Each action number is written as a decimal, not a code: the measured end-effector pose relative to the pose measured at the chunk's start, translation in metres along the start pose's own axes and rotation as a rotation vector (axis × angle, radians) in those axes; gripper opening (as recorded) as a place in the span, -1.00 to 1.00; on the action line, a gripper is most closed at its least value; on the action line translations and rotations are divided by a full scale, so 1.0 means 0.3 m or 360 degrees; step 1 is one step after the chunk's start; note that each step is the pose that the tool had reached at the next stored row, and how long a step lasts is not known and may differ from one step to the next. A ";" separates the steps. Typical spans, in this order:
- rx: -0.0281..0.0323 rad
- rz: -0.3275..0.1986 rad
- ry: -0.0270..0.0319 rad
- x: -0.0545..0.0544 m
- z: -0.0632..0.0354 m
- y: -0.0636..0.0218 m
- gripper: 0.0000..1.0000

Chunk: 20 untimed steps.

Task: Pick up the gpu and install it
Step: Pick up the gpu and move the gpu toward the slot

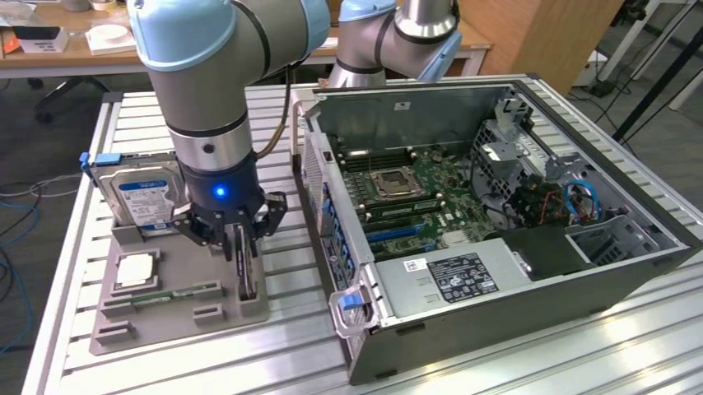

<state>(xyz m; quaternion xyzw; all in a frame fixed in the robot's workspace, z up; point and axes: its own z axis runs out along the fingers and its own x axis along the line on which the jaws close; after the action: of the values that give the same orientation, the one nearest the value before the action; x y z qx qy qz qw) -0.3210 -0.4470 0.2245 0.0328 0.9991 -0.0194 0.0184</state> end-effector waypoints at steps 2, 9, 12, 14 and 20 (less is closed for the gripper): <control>0.00000 0.0000 0.00000 0.000 0.000 0.000 -0.22; 0.00077 0.0000 -0.00006 0.000 -0.006 0.000 -0.22; 0.00182 -0.0001 -0.00012 0.000 -0.011 0.000 -0.22; 0.00181 -0.0001 -0.00014 0.000 -0.011 0.000 -0.22; 0.00174 0.0000 -0.00012 0.000 -0.011 0.001 -0.22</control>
<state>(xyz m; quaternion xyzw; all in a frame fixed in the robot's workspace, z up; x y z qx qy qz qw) -0.3210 -0.4465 0.2277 0.0328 0.9990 -0.0249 0.0186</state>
